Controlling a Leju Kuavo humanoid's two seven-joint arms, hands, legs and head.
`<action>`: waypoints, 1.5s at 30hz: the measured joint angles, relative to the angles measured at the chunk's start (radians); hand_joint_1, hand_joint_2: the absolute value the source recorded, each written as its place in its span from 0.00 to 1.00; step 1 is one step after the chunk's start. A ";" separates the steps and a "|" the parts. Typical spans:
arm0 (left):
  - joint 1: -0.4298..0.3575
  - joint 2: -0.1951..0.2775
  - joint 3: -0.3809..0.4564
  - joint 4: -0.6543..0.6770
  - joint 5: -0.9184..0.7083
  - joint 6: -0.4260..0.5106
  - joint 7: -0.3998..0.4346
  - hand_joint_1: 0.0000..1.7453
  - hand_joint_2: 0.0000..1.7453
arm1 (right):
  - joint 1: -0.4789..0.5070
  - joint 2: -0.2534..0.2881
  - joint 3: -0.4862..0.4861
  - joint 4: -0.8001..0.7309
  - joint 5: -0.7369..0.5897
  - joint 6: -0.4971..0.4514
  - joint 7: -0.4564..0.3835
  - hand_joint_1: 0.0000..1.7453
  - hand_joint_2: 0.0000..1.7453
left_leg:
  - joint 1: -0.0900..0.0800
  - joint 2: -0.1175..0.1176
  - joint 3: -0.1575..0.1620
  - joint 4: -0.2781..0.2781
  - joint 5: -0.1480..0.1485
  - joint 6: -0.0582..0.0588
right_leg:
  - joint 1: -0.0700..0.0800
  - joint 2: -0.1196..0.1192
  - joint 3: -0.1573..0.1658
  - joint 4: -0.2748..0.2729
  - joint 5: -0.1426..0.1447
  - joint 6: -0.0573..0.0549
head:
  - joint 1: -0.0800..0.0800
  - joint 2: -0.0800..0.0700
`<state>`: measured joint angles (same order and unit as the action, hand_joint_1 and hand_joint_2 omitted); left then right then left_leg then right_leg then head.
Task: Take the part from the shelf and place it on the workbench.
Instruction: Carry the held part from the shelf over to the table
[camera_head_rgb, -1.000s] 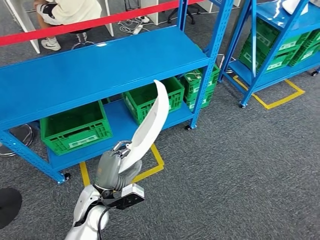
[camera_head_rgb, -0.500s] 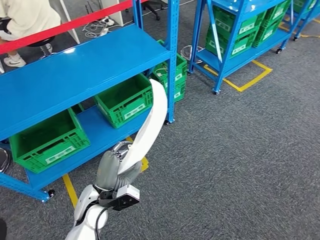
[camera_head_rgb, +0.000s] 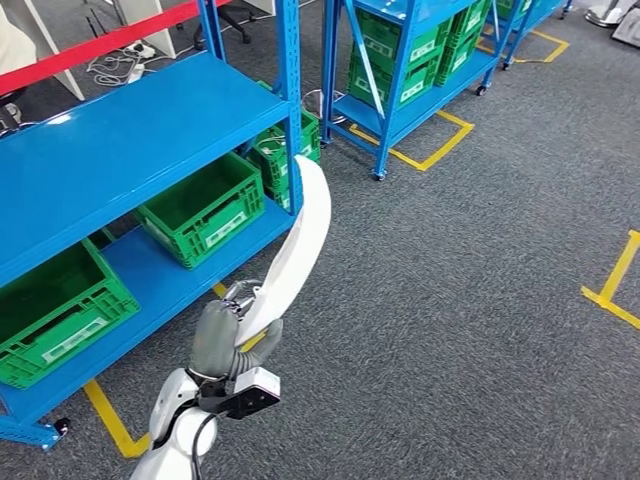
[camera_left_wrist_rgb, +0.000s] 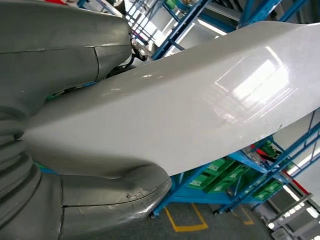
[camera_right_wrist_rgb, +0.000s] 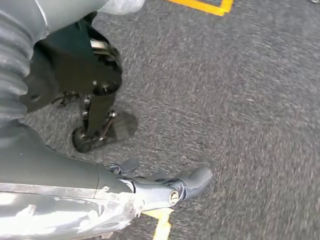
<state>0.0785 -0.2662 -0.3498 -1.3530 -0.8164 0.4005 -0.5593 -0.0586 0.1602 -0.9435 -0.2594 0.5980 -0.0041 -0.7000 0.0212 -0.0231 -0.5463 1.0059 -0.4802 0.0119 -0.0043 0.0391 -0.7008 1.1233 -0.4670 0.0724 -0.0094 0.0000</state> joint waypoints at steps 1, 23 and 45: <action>0.000 0.000 0.000 0.001 0.000 0.000 0.000 1.00 1.00 | -0.003 0.000 0.000 0.000 0.000 0.000 0.000 0.00 1.00 | -0.002 0.016 0.000 0.000 -0.001 0.003 | -0.001 -0.020 -0.033 0.072 -0.036 0.003 | 0.003 0.000; -0.020 0.004 -0.015 0.034 0.040 -0.044 -0.027 1.00 1.00 | 0.001 -0.012 -0.024 -0.003 0.041 -0.005 -0.001 0.00 1.00 | 0.008 -0.033 -0.050 0.085 -0.010 -0.047 | -0.009 0.075 0.088 -0.104 0.044 -0.031 | -0.006 0.000; -0.029 0.002 -0.027 0.045 0.050 -0.044 -0.037 1.00 1.00 | 0.008 -0.016 -0.028 -0.010 0.043 -0.005 -0.001 0.00 1.00 | -0.009 0.086 -0.010 0.060 -0.057 -0.032 | 0.006 -0.045 0.087 -0.110 0.051 -0.042 | 0.005 0.000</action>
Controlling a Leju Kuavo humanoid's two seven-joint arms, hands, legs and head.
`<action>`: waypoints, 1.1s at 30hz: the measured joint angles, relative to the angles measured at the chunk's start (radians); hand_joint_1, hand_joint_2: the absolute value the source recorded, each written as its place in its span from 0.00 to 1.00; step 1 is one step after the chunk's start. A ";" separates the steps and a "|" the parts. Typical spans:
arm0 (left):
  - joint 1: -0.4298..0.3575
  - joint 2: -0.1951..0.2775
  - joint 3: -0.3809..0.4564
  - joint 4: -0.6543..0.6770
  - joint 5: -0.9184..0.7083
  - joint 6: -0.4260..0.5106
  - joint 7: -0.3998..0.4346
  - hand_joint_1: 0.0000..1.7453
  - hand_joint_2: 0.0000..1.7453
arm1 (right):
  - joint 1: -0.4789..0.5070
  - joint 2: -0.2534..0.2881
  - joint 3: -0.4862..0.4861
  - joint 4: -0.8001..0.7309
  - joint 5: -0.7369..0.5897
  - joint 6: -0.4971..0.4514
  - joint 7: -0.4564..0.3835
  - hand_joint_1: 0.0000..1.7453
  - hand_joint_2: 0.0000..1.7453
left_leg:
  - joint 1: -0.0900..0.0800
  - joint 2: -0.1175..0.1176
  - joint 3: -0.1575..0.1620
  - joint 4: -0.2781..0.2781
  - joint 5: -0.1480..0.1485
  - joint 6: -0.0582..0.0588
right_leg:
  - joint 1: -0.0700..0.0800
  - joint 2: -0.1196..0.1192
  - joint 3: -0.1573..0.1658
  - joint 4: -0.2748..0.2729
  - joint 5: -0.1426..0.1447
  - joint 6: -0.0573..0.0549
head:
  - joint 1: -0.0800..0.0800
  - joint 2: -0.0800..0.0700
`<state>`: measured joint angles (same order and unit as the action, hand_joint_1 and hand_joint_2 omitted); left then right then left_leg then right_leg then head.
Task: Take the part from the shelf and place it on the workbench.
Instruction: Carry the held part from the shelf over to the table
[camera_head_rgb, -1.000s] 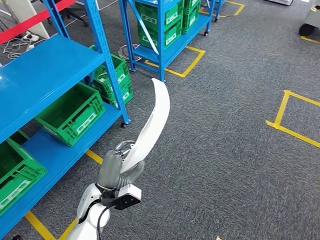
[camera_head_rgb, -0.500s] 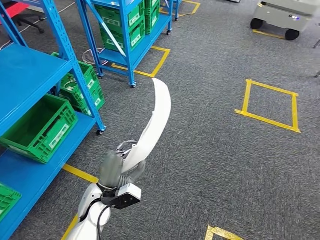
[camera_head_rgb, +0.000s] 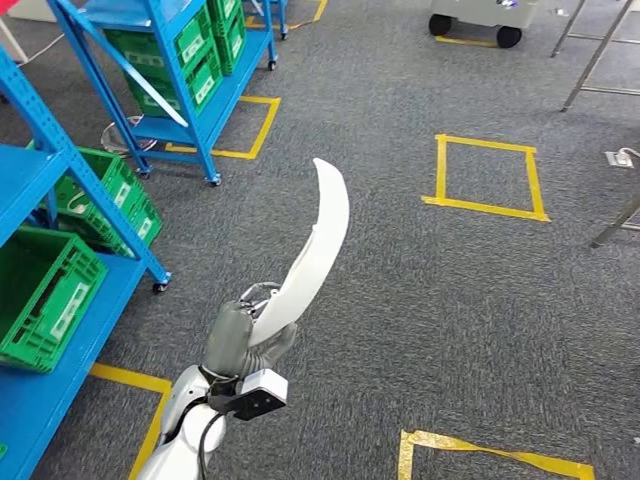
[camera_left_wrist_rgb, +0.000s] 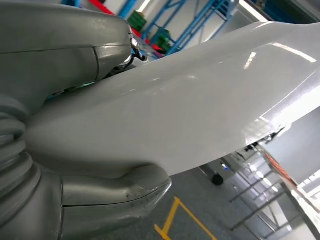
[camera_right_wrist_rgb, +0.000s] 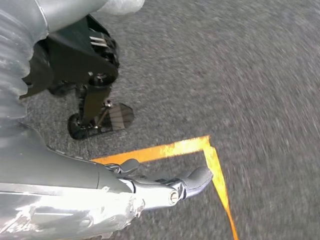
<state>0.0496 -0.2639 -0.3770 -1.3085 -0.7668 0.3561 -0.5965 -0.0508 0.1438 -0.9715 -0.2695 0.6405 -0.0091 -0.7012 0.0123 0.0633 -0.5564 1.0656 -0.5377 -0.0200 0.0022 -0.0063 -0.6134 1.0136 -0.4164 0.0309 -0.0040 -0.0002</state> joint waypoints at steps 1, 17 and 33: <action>0.000 0.002 -0.001 0.000 0.000 0.000 0.000 1.00 1.00 | -0.001 0.000 0.000 0.000 0.000 0.000 0.000 0.00 1.00 | 0.001 -0.027 -0.023 0.052 -0.029 -0.001 | -0.002 0.011 0.002 -0.003 0.001 -0.004 | -0.003 0.000; 0.000 -0.002 -0.005 0.002 0.002 0.000 -0.003 1.00 1.00 | 0.000 0.001 0.000 -0.005 -0.014 0.022 0.000 0.00 1.00 | 0.010 -0.072 -0.008 -0.034 0.050 0.035 | -0.011 0.031 -0.106 0.166 -0.072 0.046 | 0.003 0.000; -0.001 0.004 -0.007 0.002 0.002 -0.002 -0.005 1.00 1.00 | -0.019 0.013 0.000 -0.009 -0.026 0.027 0.000 0.00 1.00 | -0.005 -0.047 -0.064 0.147 -0.076 -0.001 | 0.003 0.020 -0.007 0.008 0.001 -0.014 | -0.005 0.000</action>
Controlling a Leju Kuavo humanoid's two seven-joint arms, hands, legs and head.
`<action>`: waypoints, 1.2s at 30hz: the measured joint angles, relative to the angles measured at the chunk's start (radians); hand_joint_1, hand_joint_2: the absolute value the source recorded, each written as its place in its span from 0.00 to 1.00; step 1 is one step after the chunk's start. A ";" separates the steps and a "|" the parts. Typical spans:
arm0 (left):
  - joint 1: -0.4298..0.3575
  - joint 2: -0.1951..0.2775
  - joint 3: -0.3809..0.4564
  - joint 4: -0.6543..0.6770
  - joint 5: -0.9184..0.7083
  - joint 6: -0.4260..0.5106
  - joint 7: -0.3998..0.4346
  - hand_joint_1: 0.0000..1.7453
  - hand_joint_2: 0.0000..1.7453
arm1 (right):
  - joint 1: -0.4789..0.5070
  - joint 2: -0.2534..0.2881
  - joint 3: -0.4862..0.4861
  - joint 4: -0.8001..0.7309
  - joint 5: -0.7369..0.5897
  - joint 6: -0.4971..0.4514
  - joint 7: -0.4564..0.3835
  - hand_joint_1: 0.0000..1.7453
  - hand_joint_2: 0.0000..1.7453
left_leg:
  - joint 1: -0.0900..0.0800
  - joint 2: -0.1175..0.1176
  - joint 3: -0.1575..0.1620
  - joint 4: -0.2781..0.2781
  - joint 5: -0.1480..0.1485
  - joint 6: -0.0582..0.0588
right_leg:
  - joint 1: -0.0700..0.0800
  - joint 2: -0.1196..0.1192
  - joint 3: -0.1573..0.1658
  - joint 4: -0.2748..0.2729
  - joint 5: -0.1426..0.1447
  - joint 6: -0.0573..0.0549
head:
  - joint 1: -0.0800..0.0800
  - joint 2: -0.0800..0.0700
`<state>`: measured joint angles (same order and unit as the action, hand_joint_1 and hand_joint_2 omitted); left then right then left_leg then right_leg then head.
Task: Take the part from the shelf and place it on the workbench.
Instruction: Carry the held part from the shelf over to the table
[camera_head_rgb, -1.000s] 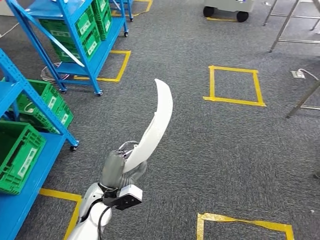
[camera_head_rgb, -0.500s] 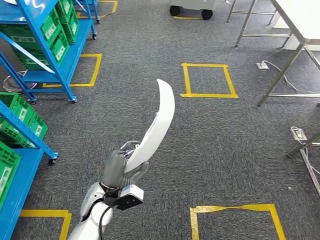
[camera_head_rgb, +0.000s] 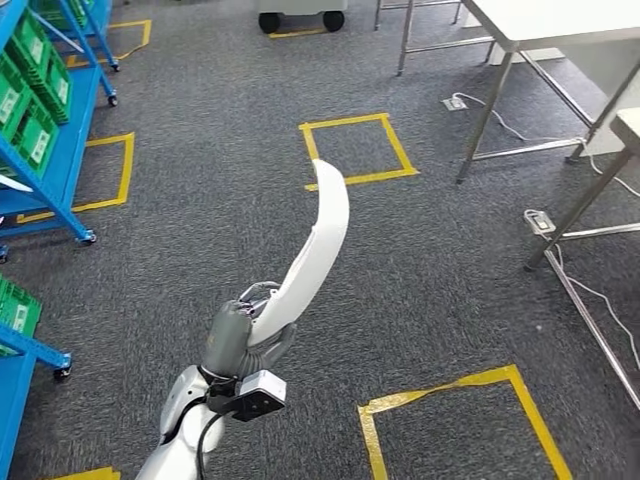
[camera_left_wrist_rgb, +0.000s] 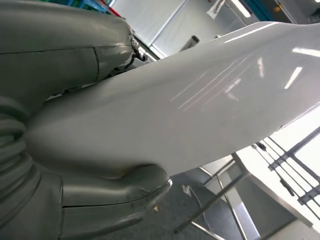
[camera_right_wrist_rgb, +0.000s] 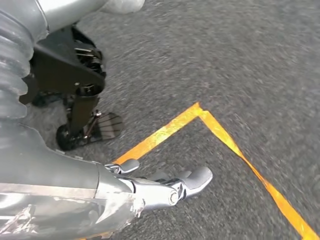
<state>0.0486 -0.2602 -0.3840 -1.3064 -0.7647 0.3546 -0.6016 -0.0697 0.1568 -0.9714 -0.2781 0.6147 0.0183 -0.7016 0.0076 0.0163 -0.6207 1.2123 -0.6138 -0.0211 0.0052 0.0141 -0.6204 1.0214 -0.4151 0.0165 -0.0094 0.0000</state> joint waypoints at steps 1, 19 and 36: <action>0.000 0.000 0.001 0.000 0.000 0.000 0.000 1.00 1.00 | 0.000 0.000 0.000 0.000 0.000 0.001 0.000 0.00 1.00 | 0.000 -0.008 -0.034 0.054 -0.015 -0.001 | 0.000 0.015 0.000 0.000 -0.001 -0.001 | -0.002 0.000; -0.001 -0.001 -0.023 0.007 -0.011 -0.003 -0.003 1.00 1.00 | 0.007 0.002 0.003 0.000 -0.003 0.002 0.000 0.00 1.00 | 0.002 0.027 0.056 -0.175 0.117 0.041 | -0.008 -0.013 -0.151 0.255 -0.086 0.046 | 0.014 0.000; -0.001 0.004 -0.029 0.010 -0.013 -0.001 -0.002 1.00 1.00 | 0.009 0.003 0.009 -0.001 0.006 -0.006 0.000 0.00 1.00 | 0.010 -0.044 -0.036 -0.044 0.120 -0.010 | -0.010 0.085 0.009 0.007 -0.011 0.007 | 0.003 0.000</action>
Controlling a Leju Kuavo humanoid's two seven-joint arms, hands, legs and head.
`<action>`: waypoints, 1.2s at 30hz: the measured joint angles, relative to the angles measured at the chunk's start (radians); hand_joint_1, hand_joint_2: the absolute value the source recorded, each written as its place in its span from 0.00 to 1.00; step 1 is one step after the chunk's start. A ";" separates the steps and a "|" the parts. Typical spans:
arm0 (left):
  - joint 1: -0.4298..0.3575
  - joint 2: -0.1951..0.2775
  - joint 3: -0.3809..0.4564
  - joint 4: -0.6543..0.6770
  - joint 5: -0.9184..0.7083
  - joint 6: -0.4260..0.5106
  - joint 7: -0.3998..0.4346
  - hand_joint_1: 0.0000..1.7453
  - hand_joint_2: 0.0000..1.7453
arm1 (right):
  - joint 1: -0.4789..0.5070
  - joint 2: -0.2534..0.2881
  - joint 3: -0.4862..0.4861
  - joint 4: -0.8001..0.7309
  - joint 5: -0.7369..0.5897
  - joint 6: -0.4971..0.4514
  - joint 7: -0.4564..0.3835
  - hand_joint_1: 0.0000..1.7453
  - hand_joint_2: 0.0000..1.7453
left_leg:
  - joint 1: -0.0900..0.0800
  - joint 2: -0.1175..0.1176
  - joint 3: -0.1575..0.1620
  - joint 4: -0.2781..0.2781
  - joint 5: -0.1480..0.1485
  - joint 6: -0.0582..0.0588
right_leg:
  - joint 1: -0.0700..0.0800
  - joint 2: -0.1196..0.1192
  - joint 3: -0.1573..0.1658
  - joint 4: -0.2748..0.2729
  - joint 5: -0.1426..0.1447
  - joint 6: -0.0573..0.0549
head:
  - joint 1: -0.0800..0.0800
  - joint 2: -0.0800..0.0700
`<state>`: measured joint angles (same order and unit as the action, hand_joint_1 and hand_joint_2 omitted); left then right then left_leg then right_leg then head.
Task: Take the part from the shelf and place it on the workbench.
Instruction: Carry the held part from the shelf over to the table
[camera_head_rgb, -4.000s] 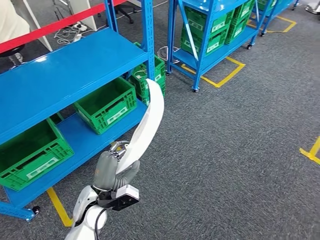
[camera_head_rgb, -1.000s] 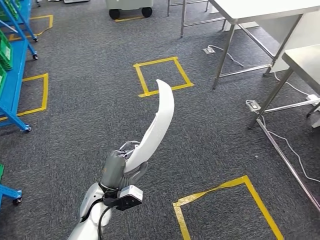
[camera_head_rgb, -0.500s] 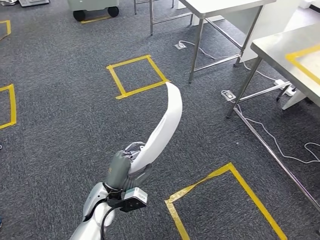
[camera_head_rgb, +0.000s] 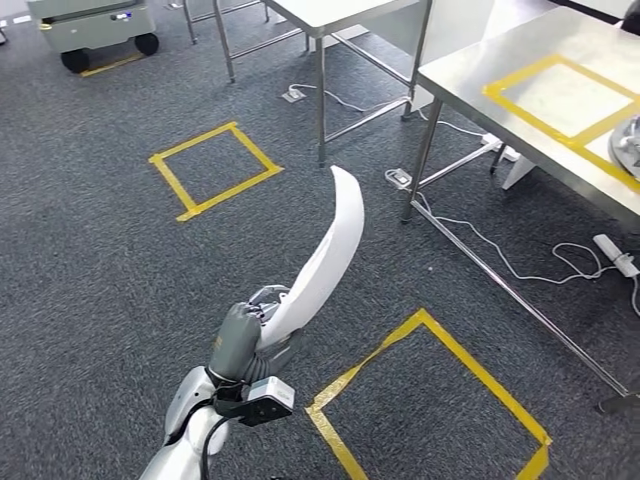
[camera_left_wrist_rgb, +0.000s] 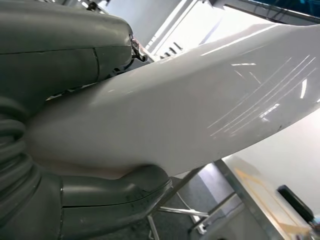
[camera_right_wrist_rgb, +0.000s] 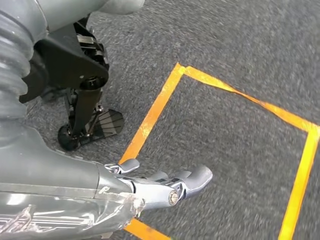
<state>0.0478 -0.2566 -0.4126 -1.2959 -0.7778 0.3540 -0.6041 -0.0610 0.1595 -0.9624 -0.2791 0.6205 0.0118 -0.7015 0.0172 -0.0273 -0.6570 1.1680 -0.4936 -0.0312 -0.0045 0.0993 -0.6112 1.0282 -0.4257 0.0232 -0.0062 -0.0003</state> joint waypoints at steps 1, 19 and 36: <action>0.000 0.000 0.000 0.000 0.000 0.000 0.000 1.00 1.00 | -0.001 0.000 0.001 0.000 0.001 0.000 0.000 0.00 1.00 | 0.006 -0.030 0.025 -0.061 0.026 -0.003 | 0.000 0.015 -0.002 0.005 -0.003 0.006 | 0.000 0.000; 0.000 -0.002 0.000 0.001 -0.008 0.002 0.001 1.00 1.00 | 0.001 -0.001 0.020 -0.001 0.000 -0.001 0.000 0.00 1.00 | -0.010 0.110 0.124 -0.133 -0.028 0.025 | 0.018 -0.155 -0.036 0.026 0.008 0.018 | 0.009 0.000; 0.006 -0.003 0.006 -0.002 -0.008 0.013 0.009 1.00 1.00 | 0.005 -0.001 0.029 -0.003 -0.017 0.000 0.000 0.00 1.00 | -0.003 0.022 0.027 -0.146 0.072 0.028 | 0.011 -0.045 0.090 -0.008 -0.087 0.018 | -0.005 0.000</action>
<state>0.0540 -0.2592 -0.4067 -1.2975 -0.7855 0.3666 -0.5950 -0.0560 0.1587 -0.9338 -0.2820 0.6033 0.0116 -0.7015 0.0142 -0.0051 -0.6299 1.0221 -0.4216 -0.0031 0.0069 0.0539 -0.5211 1.0202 -0.5123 0.0408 -0.0111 -0.0001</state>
